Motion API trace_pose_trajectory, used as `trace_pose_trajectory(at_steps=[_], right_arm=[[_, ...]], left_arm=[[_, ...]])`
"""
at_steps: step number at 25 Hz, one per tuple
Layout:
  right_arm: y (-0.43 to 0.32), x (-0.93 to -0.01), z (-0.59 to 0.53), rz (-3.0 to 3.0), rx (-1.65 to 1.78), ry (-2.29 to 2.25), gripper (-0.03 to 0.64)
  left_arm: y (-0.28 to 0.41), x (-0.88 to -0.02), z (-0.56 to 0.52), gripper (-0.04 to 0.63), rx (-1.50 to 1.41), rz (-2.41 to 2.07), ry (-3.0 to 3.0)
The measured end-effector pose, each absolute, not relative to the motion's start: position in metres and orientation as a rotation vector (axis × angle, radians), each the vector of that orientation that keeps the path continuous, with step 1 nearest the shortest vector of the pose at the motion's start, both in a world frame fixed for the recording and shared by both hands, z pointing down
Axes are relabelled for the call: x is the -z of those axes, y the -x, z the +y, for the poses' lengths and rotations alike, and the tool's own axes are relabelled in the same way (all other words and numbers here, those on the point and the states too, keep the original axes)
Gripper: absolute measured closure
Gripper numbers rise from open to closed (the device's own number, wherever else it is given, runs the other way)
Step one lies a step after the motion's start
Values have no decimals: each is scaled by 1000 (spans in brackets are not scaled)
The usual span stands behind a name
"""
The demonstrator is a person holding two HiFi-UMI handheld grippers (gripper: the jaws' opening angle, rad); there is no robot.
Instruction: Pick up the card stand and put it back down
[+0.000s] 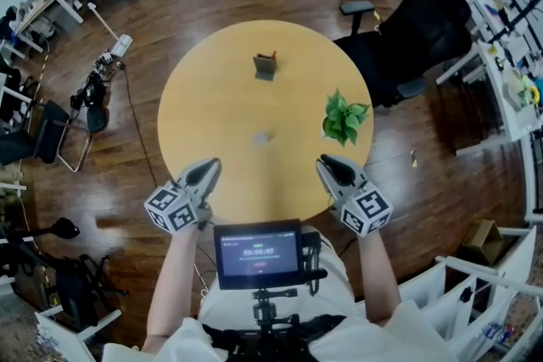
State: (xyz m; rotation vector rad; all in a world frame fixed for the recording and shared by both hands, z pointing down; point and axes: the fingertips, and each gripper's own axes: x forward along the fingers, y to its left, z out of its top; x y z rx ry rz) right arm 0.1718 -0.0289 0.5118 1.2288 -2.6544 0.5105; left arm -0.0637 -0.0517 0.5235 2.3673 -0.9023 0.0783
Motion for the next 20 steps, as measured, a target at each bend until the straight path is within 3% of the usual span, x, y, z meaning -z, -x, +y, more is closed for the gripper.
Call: trace_pose_trajectory(at_steps=[20], right_arm=[[-156,-558,-79,-2707,-461,-830,532]], left_arm=[[60,-548,-36,546,-143,-1142,-2254]])
